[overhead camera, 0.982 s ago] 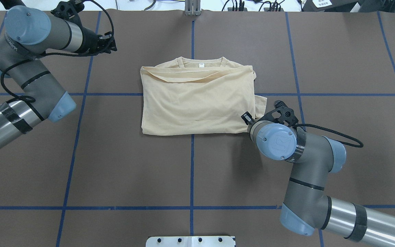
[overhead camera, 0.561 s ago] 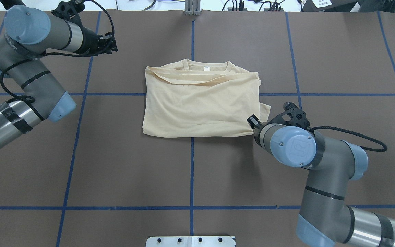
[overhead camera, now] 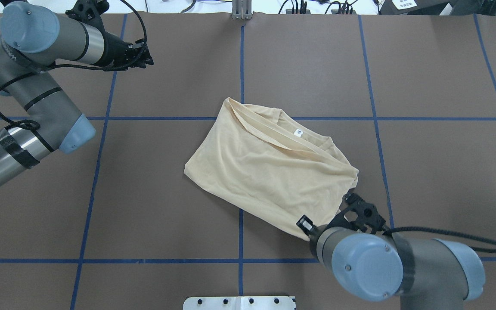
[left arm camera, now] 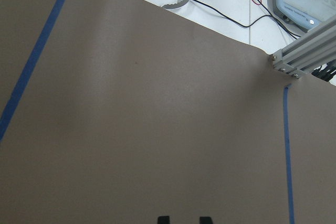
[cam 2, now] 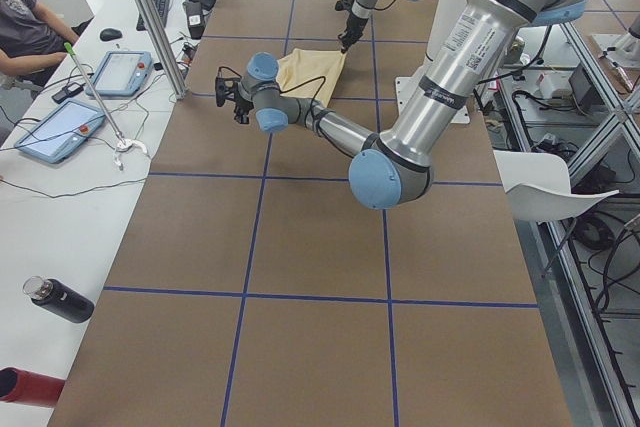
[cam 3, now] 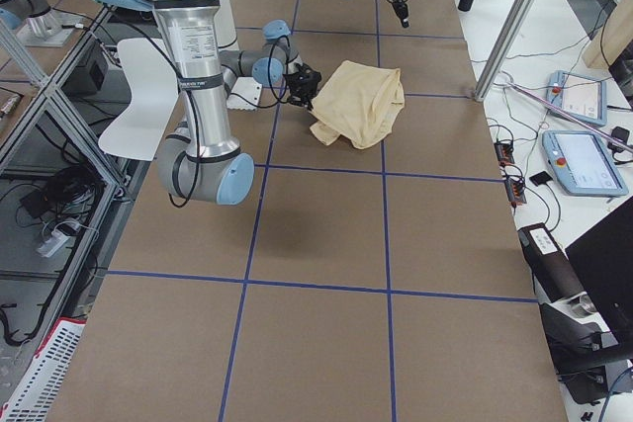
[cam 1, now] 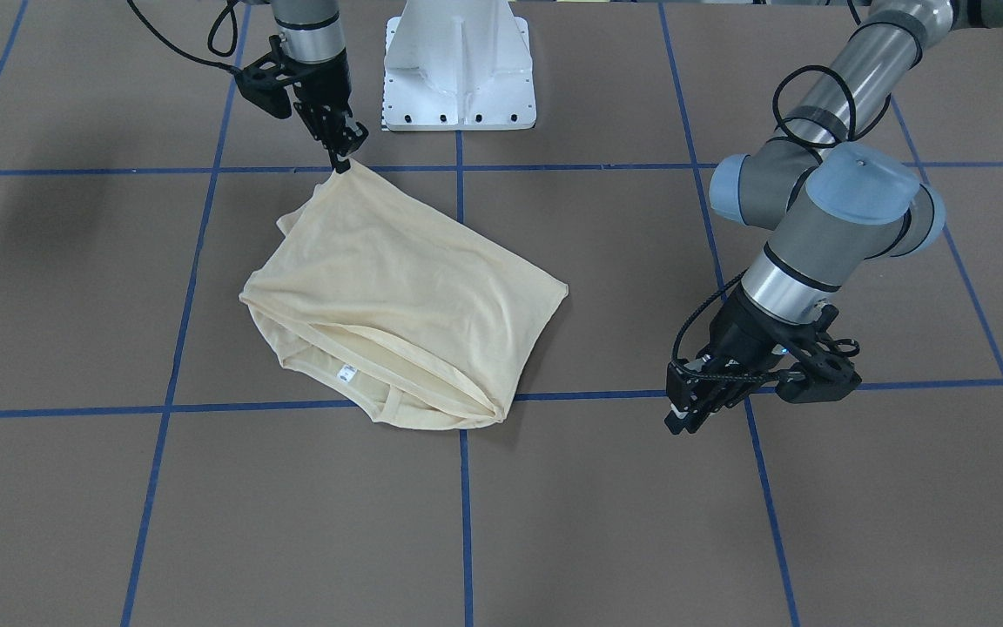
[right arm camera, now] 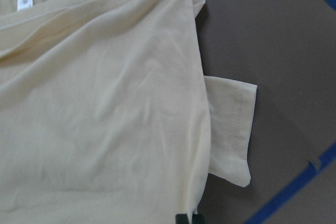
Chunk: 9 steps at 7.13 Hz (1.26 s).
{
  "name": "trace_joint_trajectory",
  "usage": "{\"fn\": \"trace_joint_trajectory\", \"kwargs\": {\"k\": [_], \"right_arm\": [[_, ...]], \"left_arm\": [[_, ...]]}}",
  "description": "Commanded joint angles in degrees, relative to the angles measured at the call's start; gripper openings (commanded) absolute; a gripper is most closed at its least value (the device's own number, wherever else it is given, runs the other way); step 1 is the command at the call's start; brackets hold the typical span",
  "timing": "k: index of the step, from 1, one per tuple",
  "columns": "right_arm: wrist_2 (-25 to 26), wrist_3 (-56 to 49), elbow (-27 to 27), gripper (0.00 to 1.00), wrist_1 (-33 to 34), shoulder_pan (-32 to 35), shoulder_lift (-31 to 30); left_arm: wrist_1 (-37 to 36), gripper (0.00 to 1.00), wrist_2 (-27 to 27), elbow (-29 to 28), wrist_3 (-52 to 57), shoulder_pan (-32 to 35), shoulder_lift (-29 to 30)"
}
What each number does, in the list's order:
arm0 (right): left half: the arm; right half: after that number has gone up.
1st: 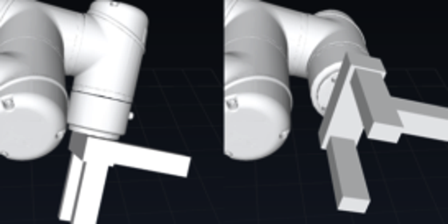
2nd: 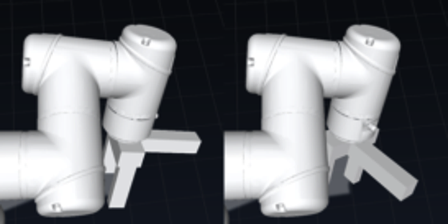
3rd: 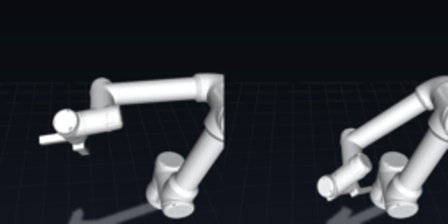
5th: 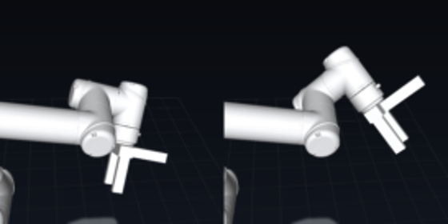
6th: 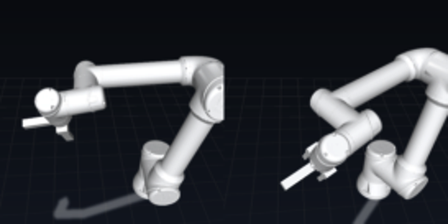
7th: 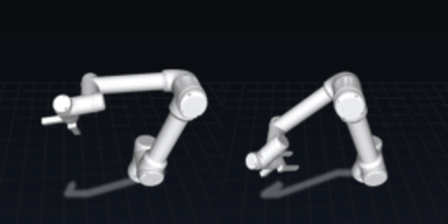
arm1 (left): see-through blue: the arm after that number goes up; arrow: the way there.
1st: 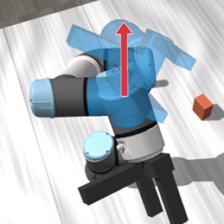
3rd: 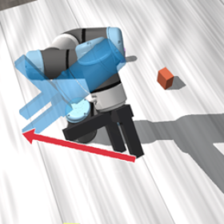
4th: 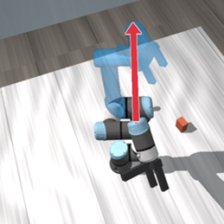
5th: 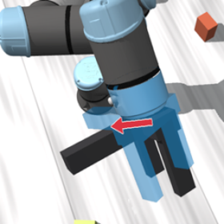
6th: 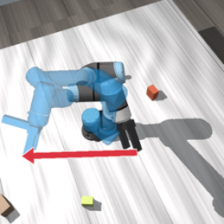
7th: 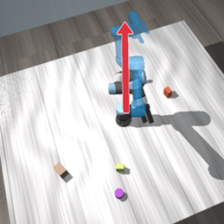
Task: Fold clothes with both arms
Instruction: 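Drag the folded shirt toward the robot with the right gripper while the left gripper lowers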
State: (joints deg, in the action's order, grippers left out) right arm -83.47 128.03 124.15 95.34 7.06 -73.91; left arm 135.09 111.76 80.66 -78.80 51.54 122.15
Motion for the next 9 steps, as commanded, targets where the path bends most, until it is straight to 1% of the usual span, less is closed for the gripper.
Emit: {"fn": "trace_joint_trajectory", "kwargs": {"k": [1, 2, 3, 4, 5, 6, 7, 8, 9], "right_arm": [[0.41, 3.63, 1.79, 0.99, 1.34, -6.87, -0.09], [1.54, 4.77, 1.97, 1.0, 2.73, -6.98, -0.09], [1.56, 4.69, 4.76, 1.0, 3.27, -5.5, -1.05], [0.95, 4.08, 7.31, 1.0, 3.62, -0.78, -2.1], [-2.54, 1.2, 6.9, 1.0, 3.54, 6.14, -1.42], [-7.62, -9.27, 4.81, 1.0, 3.27, 14.3, 1.64], [-13.68, -15.9, 1.31, 1.0, 3.01, 21.95, 3.23], [-17.83, -22.66, -4.47, 1.0, 2.92, 27.86, 6.82], [-18.22, -25.52, -8.79, 1.0, 2.83, 30.18, 8.59]], "left_arm": [[0.0, 0.35, 1.44, 3.26, -0.39, -0.3, -1.47], [0.0, 0.38, 2.58, 6.67, -3.61, -1.0, -3.04], [-0.09, 0.4, 2.59, 12.19, -7.55, -3.62, -5.67], [-0.09, 0.46, 2.24, 16.07, -10.2, -5.56, -7.7], [-0.44, 0.48, 1.19, 18.2, -13.54, -8.28, -9.72], [-0.53, 0.51, -3.61, 19.79, -14.35, -12.39, -12.0], [-1.57, 0.51, -10.35, 19.8, -18.1, -18.7, -12.02], [-6.02, 0.51, -15.73, 18.5, -18.49, -25.98, -10.2], [-7.2, 0.51, -17.61, 16.31, -18.58, -27.71, -8.96]]}}
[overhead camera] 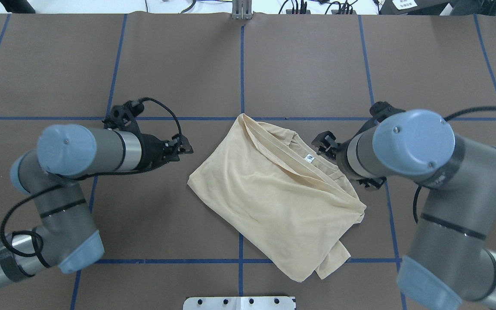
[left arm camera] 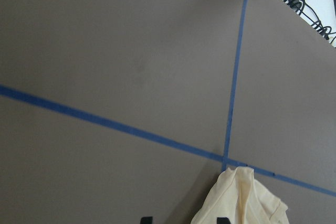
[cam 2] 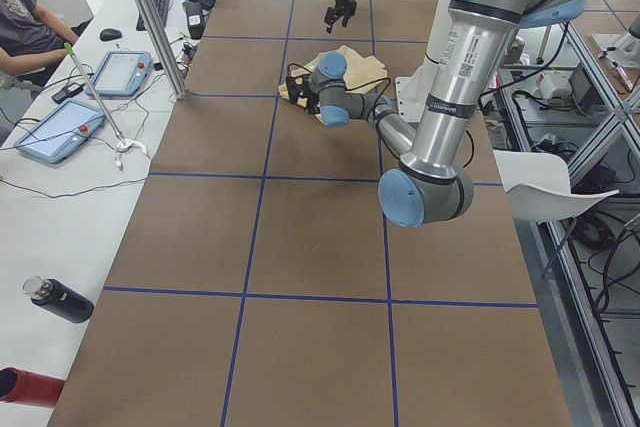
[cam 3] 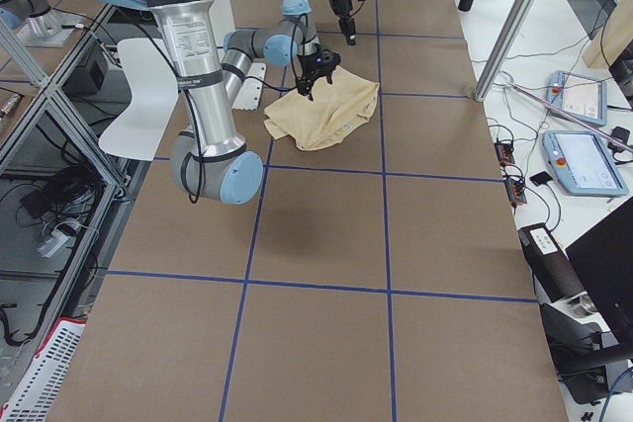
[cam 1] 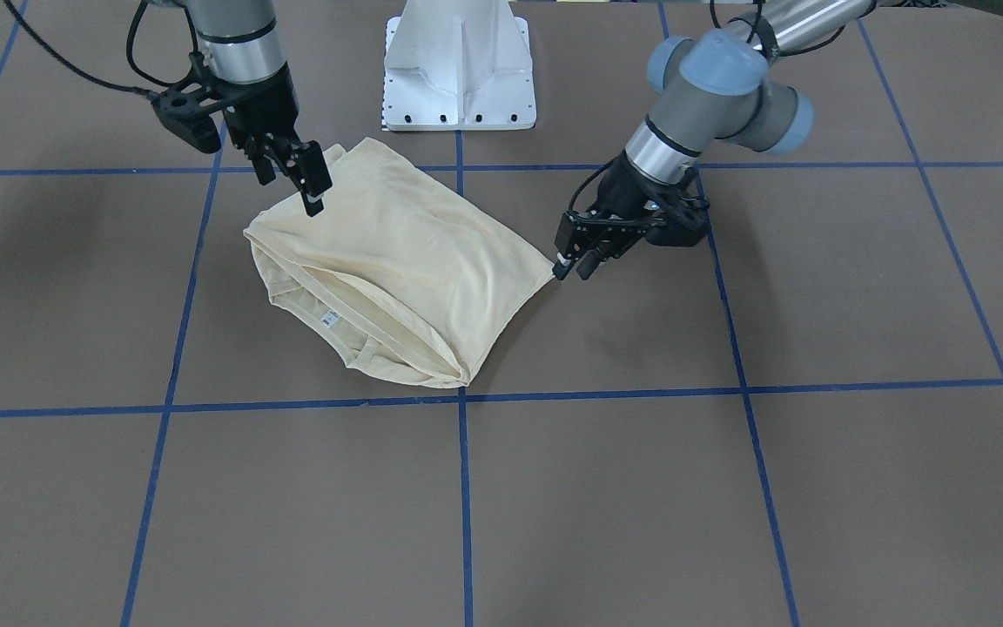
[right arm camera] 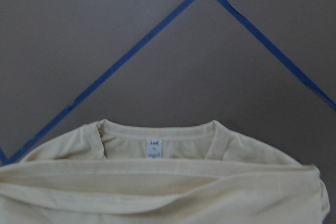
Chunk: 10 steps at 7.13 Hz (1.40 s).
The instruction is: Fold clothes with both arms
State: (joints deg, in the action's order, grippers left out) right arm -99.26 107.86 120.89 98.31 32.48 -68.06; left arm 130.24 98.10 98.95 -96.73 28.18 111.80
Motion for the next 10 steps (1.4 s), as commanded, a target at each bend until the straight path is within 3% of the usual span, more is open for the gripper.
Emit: {"fn": "trace_joint_trajectory", "kwargs": {"k": [1, 4, 7, 10], "right_arm": [[-2.43, -7.21, -8.71, 1.0, -0.83, 5.65, 4.06], [-2.43, -7.4, -12.17, 1.0, -4.7, 6.45, 4.51], [-2.43, -7.14, -12.17, 1.0, -4.7, 6.63, 4.69], [-2.43, -7.14, -13.22, 1.0, -4.97, 6.63, 4.69]], "left_arm": [[-2.44, 0.51, -4.23, -2.61, -0.83, -5.06, 1.66], [-3.75, 0.49, -4.14, -3.14, -0.74, -5.33, 1.58], [-12.27, 0.46, -3.88, 1.5, -0.48, -5.07, 1.58], [-12.73, 0.46, -3.97, -0.33, -0.57, -5.5, 2.02]]}}
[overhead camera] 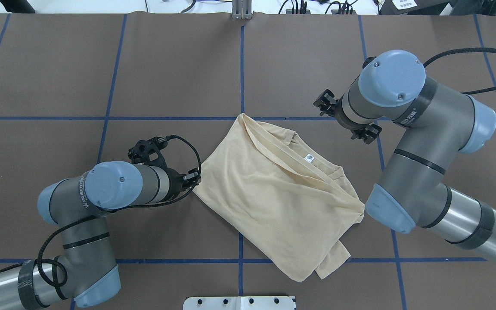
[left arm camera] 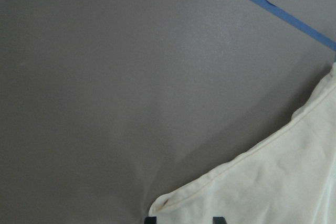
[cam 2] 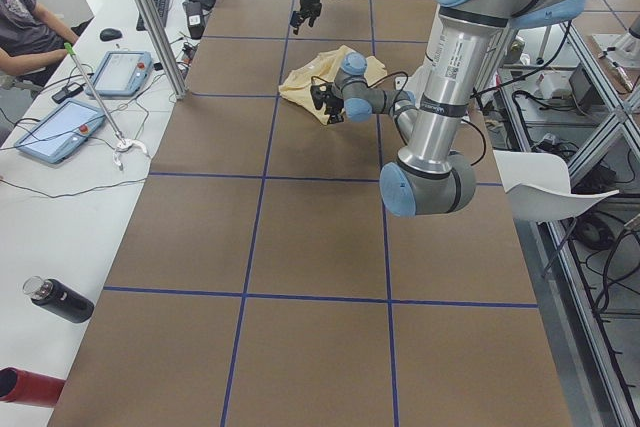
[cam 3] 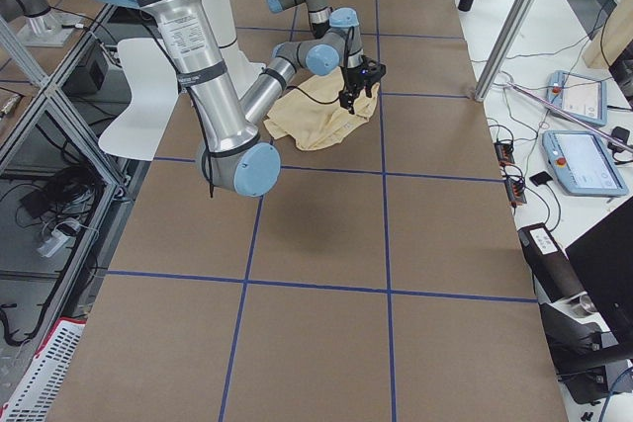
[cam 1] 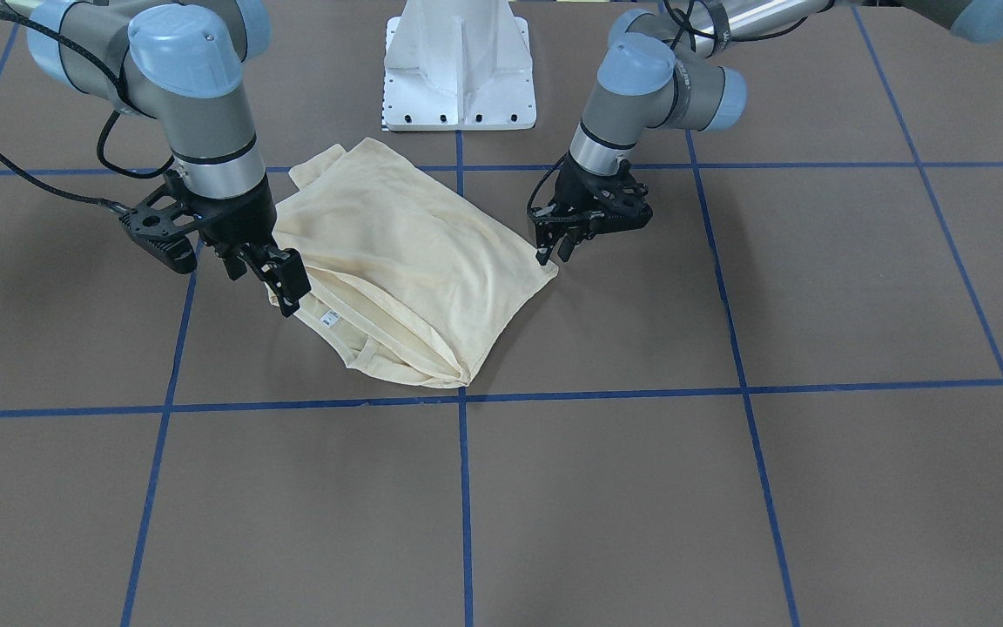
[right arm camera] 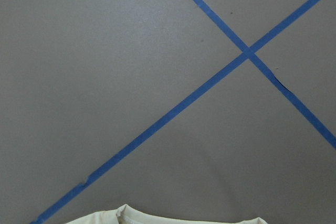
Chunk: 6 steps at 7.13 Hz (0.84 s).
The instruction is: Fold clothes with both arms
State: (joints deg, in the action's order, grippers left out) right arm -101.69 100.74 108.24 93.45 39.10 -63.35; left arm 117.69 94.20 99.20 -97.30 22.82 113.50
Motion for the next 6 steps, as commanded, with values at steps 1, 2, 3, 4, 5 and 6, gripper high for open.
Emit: {"fn": "trace_joint_trajectory", "kwargs": {"k": [1, 2, 3, 4, 5, 6], "right_arm": [[-0.09, -0.1, -1.19, 1.0, -0.11, 0.01, -0.02], [-0.09, -0.19, -1.63, 1.0, -0.11, 0.01, -0.02], [-0.09, -0.19, -1.63, 1.0, -0.2, 0.01, -0.02], [-0.09, -0.19, -1.63, 1.0, -0.2, 0.01, -0.02], [-0.09, -0.19, -1.72, 1.0, -0.2, 0.01, -0.02], [-0.09, -0.19, -1.72, 1.0, -0.2, 0.01, -0.02]], "left_arm": [[-0.18, 0.46, 0.02, -1.29, 0.09, -0.23, 1.28], [-0.18, 0.46, 0.02, -2.42, 0.09, -0.23, 2.5], [-0.27, 0.41, -0.06, -2.7, 0.09, -0.15, 2.34], [-0.27, 0.2, -0.15, -2.7, -0.17, -0.14, 2.34], [-0.27, 0.0, -0.15, -2.61, 0.0, -0.06, 1.99], [-0.27, 0.0, -0.15, -2.44, 0.52, 0.47, 1.99]]}}
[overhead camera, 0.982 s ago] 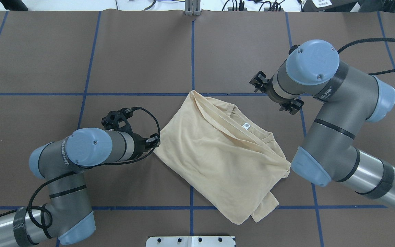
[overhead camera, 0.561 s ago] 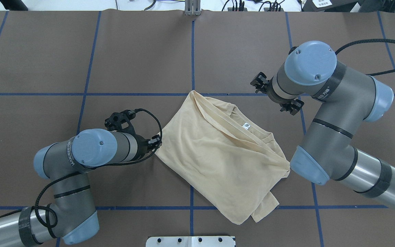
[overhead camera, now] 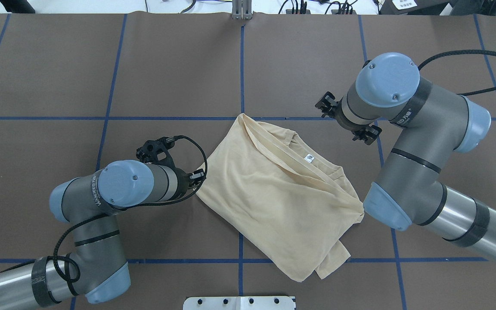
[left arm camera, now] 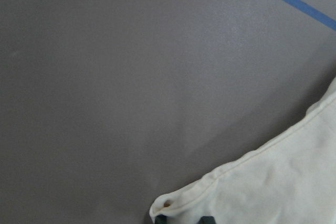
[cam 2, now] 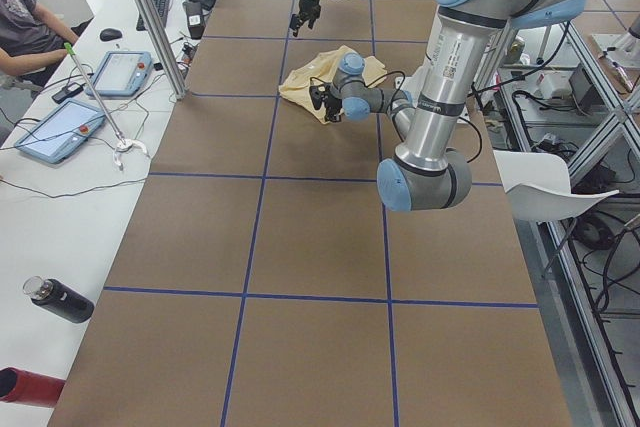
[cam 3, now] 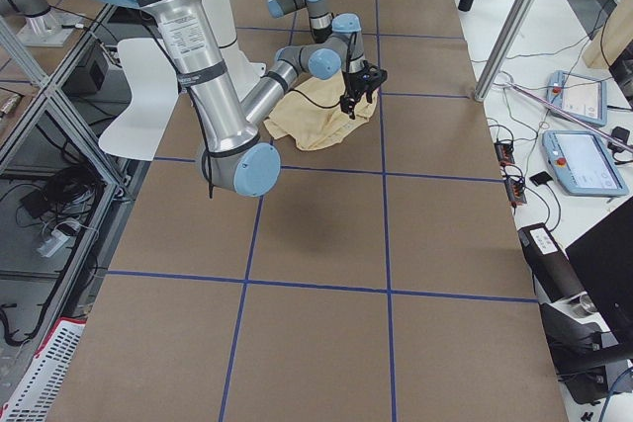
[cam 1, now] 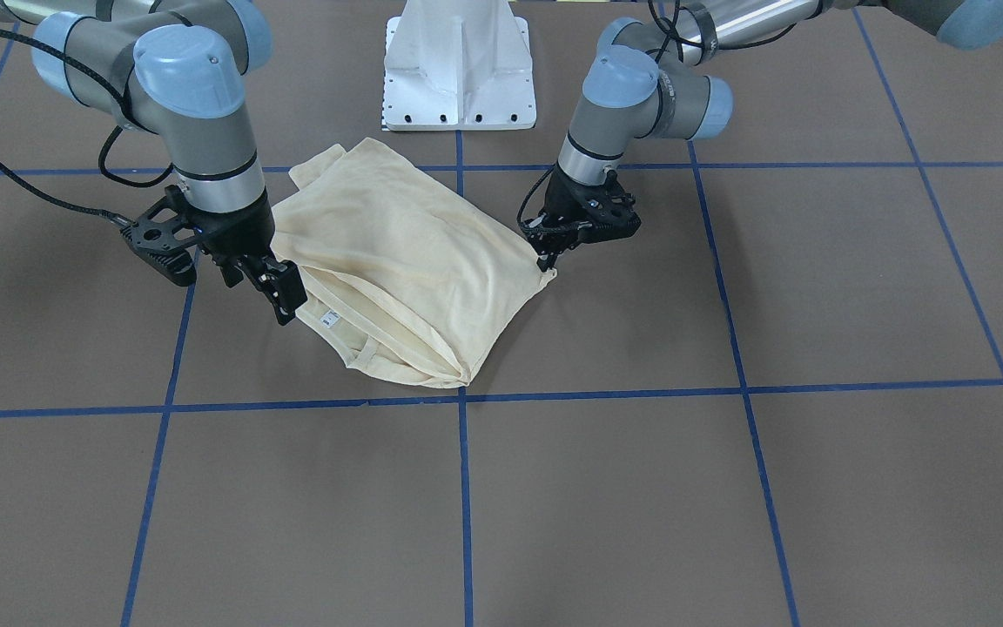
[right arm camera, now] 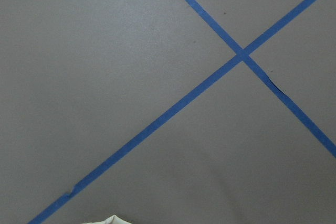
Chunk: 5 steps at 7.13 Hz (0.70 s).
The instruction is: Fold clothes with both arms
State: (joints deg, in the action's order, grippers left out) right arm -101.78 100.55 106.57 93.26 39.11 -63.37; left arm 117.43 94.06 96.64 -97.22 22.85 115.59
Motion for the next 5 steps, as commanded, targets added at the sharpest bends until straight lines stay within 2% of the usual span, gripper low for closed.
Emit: {"fn": "trace_joint_trajectory", "kwargs": {"k": [1, 3, 4, 5], "right_arm": [[0.09, 0.08, -0.04, 1.0, 0.0, 0.0, 0.0], [0.09, 0.08, -0.04, 1.0, 0.0, 0.0, 0.0], [0.09, 0.35, -0.04, 1.0, 0.0, -0.09, 0.09], [0.09, 0.96, -0.04, 1.0, -2.09, -0.87, 0.0]], "left_arm": [[-0.53, 0.0, 0.07, 0.21, 0.8, 2.18, -0.1], [-2.2, 0.0, 0.07, -0.57, 12.0, 8.84, 0.51], [-1.42, 0.0, 0.16, -4.49, 14.31, 12.36, 3.56], [-1.15, 0.0, 0.07, -12.28, 16.43, 14.74, 10.03]]}}
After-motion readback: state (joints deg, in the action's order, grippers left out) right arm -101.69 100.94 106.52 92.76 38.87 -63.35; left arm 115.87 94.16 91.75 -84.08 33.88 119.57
